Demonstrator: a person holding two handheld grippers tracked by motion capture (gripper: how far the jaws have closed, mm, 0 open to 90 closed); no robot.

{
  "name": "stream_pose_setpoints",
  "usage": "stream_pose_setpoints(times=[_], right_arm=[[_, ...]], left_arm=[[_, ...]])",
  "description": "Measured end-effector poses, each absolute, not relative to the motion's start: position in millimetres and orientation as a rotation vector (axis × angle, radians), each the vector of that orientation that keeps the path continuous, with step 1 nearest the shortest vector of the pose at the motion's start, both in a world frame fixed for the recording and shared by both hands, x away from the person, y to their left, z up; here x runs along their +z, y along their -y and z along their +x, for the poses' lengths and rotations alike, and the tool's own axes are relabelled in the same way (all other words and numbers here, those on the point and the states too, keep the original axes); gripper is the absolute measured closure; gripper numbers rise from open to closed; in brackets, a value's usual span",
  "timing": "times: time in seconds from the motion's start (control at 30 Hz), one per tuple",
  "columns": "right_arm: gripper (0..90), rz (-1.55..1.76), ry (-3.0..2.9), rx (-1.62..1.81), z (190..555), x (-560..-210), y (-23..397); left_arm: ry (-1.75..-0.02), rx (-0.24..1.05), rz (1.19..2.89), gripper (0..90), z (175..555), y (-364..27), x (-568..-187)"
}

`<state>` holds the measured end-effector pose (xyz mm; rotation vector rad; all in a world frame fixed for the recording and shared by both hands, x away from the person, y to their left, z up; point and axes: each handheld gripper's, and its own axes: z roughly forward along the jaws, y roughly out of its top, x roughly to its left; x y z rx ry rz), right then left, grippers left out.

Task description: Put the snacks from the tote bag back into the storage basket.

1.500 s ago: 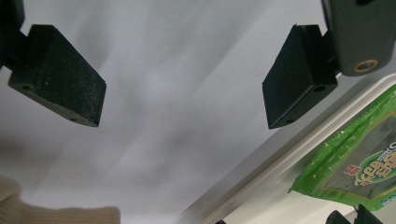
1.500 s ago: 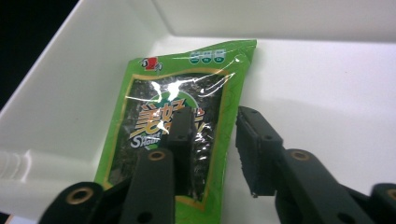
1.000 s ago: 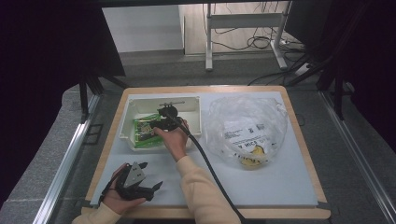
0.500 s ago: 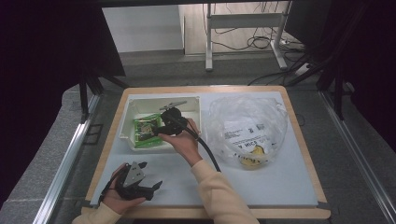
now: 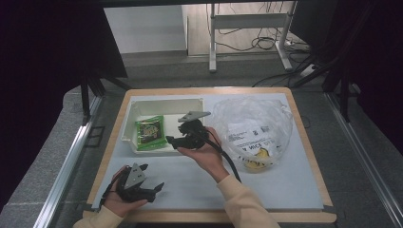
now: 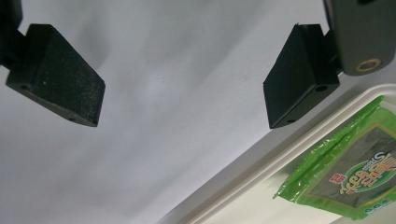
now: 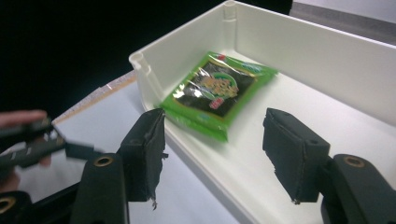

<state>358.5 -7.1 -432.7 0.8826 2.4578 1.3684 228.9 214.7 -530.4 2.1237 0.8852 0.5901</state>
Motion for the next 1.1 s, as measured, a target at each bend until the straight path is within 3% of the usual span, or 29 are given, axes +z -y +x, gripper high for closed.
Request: stream_pose_setpoints(times=[0.7, 1.1], right_arm=[[40.1, 0.934, -2.411, 1.329, 307.0, -453.4, 118.6], [39.9, 0.997, -2.400, 1.319, 284.2, -486.8, 161.1]], left_arm=[[-0.924, 0.610, 2.102, 12.8, 231.1, -217.5, -532.1], [-0.933, 0.614, 2.106, 12.8, 231.6, -218.3, -533.0]])
